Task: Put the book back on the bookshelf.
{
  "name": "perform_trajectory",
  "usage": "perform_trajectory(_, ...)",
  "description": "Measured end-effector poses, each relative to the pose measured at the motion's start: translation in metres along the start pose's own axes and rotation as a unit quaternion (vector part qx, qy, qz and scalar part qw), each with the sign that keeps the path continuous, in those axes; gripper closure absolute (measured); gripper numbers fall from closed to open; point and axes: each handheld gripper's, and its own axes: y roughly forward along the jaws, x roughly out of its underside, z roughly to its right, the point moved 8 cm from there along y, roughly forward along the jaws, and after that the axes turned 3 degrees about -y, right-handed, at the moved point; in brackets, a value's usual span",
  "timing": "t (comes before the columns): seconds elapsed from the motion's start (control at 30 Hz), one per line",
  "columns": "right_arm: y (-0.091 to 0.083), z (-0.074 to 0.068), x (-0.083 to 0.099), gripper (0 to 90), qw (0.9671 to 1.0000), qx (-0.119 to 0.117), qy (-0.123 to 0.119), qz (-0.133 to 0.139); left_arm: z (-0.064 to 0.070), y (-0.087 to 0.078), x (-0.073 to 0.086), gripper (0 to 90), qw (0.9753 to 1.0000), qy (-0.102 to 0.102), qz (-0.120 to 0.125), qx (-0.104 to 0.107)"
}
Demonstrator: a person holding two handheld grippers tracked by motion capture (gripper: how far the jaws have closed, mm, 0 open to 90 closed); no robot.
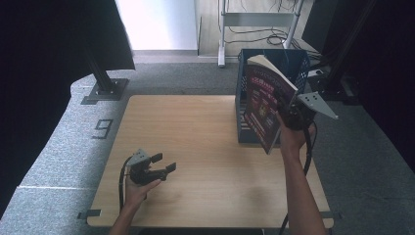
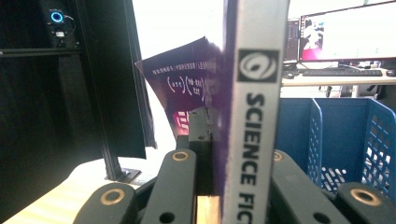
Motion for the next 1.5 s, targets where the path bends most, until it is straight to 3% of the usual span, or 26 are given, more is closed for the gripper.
perform_trajectory(0.73,0.023,0.006,0.01,81.5,0.9997,0.024,-0.002,-0.008,0.003,-0.001,0.0,21.7,1.0,0.002,0.0,0.005)
perform_trajectory(1.27,0.037,0.012,0.015,81.5,0.9992,0.036,0.01,-0.011,0.006,0.003,0.002,21.7,0.9999,0.007,-0.009,0.006)
perform_trajectory(1.5,0.045,0.012,0.014,81.5,0.9989,0.046,0.001,-0.013,0.004,0.003,0.003,21.7,0.9999,0.005,-0.01,0.004)
